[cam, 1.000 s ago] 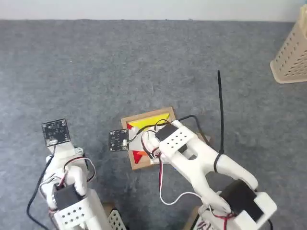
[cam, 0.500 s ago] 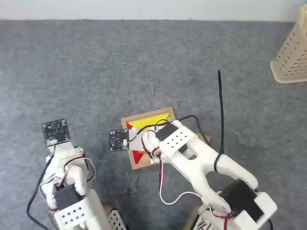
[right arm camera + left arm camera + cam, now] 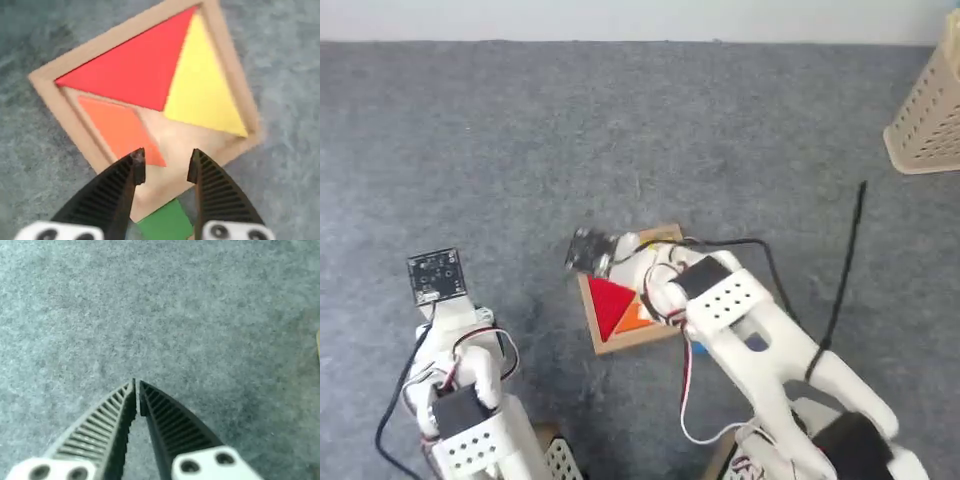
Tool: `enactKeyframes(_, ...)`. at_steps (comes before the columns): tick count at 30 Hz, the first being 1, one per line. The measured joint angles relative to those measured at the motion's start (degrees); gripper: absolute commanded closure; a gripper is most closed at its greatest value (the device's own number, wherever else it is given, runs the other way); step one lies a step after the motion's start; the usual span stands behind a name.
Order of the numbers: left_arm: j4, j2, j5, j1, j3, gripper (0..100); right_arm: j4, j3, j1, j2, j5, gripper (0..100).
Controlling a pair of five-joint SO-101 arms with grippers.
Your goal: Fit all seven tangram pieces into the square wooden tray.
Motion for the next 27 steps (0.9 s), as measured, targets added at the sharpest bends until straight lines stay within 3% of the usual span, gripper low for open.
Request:
enactKeyframes(6,0.0,0.0,0.0,0.0,0.0,99,-3.25,0.0,2.55,-0.7,-10.11,97.6)
enactKeyframes(13,0.0,0.0,0.0,0.0,0.0,99,-6.59,0.0,2.55,1.23,-12.04,99.3)
enactKeyframes(20,0.0,0.0,0.0,0.0,0.0,99,-10.02,0.0,2.64,8.09,-18.81,99.1)
enactKeyframes(27,0.0,0.0,0.0,0.0,0.0,99,-11.08,0.0,2.9,10.29,-19.16,99.2)
